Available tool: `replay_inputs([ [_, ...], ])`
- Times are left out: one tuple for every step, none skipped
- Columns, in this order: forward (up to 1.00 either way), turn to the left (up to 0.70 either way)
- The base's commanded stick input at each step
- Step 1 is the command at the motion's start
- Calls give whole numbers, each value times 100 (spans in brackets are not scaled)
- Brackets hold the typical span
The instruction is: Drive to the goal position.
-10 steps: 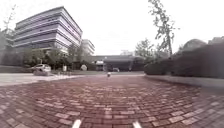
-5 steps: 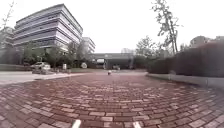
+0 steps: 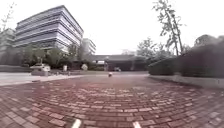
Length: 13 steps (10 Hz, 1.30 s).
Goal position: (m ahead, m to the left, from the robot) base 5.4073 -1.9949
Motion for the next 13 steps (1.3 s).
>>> replay_inputs([
  [70,-14],
  [70,-14],
  [70,-14],
  [70,-14],
  [70,-14],
  [70,-14],
  [70,-8],
  [70,-4],
  [70,-2],
  [70,0],
  [70,0],
  [70,0],
  [70,0],
])
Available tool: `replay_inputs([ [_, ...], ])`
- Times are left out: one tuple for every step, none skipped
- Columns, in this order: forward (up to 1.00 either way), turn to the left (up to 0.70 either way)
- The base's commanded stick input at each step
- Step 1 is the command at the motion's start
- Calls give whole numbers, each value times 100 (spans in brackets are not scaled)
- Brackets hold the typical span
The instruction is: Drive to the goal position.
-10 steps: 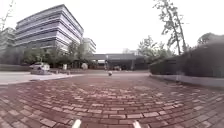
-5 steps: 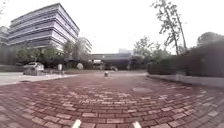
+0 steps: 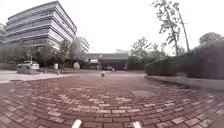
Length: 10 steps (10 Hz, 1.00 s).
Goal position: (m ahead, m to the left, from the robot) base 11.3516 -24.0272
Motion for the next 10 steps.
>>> replay_inputs([
  [70,0],
  [70,0],
  [70,0],
  [70,0],
  [70,0],
  [70,0],
  [70,0],
  [70,0],
  [70,0],
  [70,0],
])
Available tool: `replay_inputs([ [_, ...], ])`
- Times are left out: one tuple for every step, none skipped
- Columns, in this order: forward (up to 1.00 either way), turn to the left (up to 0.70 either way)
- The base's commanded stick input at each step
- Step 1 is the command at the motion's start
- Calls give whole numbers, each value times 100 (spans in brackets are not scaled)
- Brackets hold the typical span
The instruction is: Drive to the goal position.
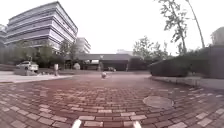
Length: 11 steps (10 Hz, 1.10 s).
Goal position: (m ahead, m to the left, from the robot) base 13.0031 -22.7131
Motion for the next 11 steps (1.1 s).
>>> replay_inputs([
  [70,0],
  [70,0],
  [70,0],
  [70,-4],
  [70,-11],
  [70,-14],
  [70,-14],
  [70,-14],
  [70,-14],
  [70,-14],
  [70,-14],
])
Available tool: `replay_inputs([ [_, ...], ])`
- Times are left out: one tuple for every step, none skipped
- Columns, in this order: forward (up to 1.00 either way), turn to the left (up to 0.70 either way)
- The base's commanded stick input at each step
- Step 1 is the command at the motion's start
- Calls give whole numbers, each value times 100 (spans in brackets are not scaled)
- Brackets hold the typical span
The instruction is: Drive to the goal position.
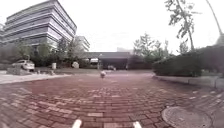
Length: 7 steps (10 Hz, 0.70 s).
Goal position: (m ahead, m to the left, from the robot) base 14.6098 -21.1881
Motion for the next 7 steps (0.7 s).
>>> replay_inputs([
  [70,-14],
  [70,-14],
  [70,-14],
  [70,-14],
  [70,-14],
  [70,-14],
  [70,-14],
])
